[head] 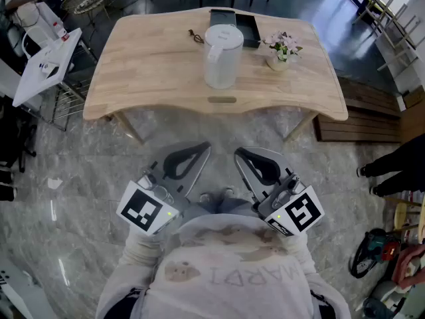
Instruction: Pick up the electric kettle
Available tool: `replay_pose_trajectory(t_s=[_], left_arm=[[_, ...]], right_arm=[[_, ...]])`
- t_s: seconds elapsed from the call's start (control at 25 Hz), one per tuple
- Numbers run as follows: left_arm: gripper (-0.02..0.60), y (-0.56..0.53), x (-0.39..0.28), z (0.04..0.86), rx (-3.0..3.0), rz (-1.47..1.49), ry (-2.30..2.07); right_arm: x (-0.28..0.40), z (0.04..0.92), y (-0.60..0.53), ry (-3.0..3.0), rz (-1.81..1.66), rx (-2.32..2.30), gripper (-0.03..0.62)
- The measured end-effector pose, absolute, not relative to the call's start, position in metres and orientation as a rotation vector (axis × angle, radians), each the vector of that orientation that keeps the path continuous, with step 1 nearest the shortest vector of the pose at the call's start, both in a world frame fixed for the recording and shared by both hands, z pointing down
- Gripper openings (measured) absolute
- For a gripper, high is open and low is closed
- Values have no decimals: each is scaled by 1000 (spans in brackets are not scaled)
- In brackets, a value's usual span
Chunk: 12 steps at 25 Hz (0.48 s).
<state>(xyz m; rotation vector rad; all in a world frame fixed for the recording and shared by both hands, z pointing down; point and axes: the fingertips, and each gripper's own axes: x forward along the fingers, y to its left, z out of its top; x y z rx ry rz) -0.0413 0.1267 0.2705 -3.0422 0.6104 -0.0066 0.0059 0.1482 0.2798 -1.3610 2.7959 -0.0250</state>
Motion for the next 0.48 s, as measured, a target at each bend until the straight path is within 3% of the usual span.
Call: replay_pose_trajectory(t_s=[0.48], left_arm=[[12, 125, -45, 268, -3043, 2, 590]], right_arm=[[3, 277, 147, 2787, -23, -1375, 28]])
